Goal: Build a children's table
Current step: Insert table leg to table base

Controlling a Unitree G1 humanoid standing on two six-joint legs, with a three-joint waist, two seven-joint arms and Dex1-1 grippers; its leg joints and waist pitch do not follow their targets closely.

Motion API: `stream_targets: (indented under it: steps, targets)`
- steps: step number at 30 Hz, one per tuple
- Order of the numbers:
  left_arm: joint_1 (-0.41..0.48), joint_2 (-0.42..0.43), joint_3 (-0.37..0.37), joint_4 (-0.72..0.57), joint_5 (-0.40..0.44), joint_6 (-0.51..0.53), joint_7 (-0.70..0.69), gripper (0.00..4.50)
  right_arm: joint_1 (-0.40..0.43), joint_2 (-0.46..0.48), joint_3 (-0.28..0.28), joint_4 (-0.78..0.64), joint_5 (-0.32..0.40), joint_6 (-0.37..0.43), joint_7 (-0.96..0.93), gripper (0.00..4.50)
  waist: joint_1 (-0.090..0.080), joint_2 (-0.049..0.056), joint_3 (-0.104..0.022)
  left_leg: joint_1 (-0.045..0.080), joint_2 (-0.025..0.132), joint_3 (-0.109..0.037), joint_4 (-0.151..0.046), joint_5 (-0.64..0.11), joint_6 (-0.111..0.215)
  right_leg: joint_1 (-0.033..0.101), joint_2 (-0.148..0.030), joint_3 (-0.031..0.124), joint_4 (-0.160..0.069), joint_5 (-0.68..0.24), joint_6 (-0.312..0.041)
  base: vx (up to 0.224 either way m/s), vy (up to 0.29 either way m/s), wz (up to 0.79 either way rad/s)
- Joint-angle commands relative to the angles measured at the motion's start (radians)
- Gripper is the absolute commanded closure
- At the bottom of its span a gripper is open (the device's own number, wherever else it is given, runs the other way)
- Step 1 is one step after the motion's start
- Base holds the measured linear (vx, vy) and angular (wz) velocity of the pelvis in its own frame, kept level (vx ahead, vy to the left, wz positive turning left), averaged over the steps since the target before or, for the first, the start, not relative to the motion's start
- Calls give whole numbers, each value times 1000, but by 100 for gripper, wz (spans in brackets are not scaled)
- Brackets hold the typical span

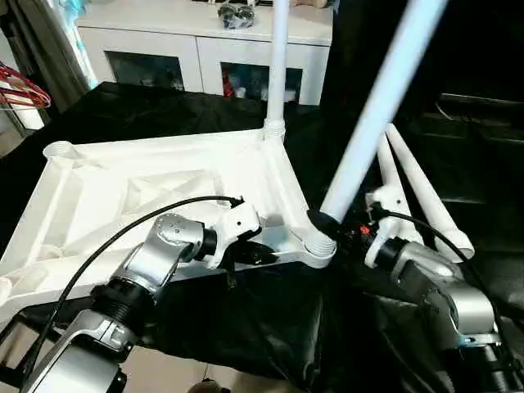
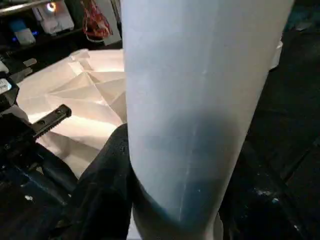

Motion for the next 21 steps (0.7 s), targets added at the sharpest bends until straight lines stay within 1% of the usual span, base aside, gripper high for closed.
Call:
stream_targets:
  steps: [1, 3, 4, 5, 7, 9, 11, 12, 13, 14, 16, 18, 19, 20, 21]
  targets:
    - [-13, -11, 12, -21, -7, -5, 0, 450, 47, 1, -2, 55, -14, 3, 0, 263, -1, -1, -76, 23, 55, -23, -82, -244, -4, 39, -94, 50, -91, -288, -195, 0, 0, 0]
    - [-16, -12, 13, -14, -6, -8, 3, 450, 63, 2, -6, 56, -12, -8, -3, 263, -1, -2, -75, 20, 55, -25, -85, -243, -3, 41, -92, 48, -89, -286, -194, 0, 0, 0]
    - [-17, -12, 14, -12, -5, -8, 3, 450, 67, 1, -5, 55, -14, -10, -5, 263, 0, -1, -76, 21, 55, -25, -85, -244, -3, 41, -92, 48, -89, -286, -193, 0, 0, 0]
    - [-18, -12, 14, -10, -4, -9, 3, 450, 72, -1, -3, 53, -18, -13, -8, 263, -1, 8, -76, 22, 55, -25, -86, -255, -7, 39, -91, 48, -92, -289, -193, 0, 0, 0]
    - [-19, -12, 14, -7, -2, -11, 4, 450, 80, -9, 8, 46, -38, -21, -11, 263, 0, 5, -75, 23, 55, -25, -86, -266, -8, 39, -91, 49, -92, -294, -192, 0, 0, 0]
    - [-21, -13, 14, -3, 0, -14, 8, 450, 85, -17, 26, 34, -62, -32, -11, 263, 1, 5, -76, 21, 55, -26, -86, -259, -8, 41, -92, 49, -92, -293, -189, 0, 0, 0]
    - [-22, -15, 15, -1, 1, -16, 10, 450, 85, -17, 35, 25, -72, -36, -15, 263, 0, 7, -75, 22, 55, -26, -87, -265, -8, 40, -91, 48, -93, -302, -187, 0, 0, 0]
    - [-22, -16, 16, 1, 1, -16, 12, 450, 85, -16, 39, 19, -76, -39, -16, 263, 0, 5, -75, 22, 55, -26, -87, -269, -8, 39, -92, 48, -93, -309, -186, 0, 0, 0]
    - [-23, -18, 17, 2, 2, -17, 13, 450, 85, -13, 42, 15, -80, -43, -19, 263, 0, 5, -75, 22, 55, -26, -88, -271, -8, 39, -92, 49, -93, -313, -185, 0, 0, 0]
    - [-23, -18, 17, 3, 2, -17, 14, 450, 84, -13, 43, 14, -81, -45, -20, 263, 0, 6, -74, 22, 55, -27, -88, -277, -9, 38, -92, 49, -95, -325, -182, 0, 0, 0]
    - [-23, -20, 17, 5, 3, -19, 16, 450, 88, -3, 38, 12, -74, -48, -27, 263, 0, 2, -73, 24, 56, -27, -89, -286, -10, 37, -93, 49, -97, -339, -179, 0, 0, 0]
    - [-24, -20, 17, 6, 4, -19, 17, 450, 90, 0, 36, 12, -72, -50, -29, 263, -1, 3, -72, 24, 56, -27, -90, -294, -12, 36, -92, 49, -98, -348, -176, 0, 0, 0]
    - [-23, -21, 18, 7, 4, -20, 18, 450, 94, 9, 29, 11, -60, -52, -34, 263, -1, 4, -72, 24, 56, -28, -91, -298, -13, 36, -93, 49, -98, -352, -176, 0, 0, 0]
    - [-23, -22, 19, 7, 5, -20, 20, 450, 100, 16, 24, 10, -53, -59, -37, 263, 0, 2, -72, 25, 57, -28, -91, -301, -13, 35, -94, 50, -98, -353, -176, 0, 0, 0]
    - [-23, -22, 20, 8, 6, -21, 21, 450, 111, 27, 14, 7, -40, -62, -44, 263, -1, 3, -71, 24, 57, -28, -92, -304, -12, 34, -95, 51, -99, -355, -177, 0, 0, 0]
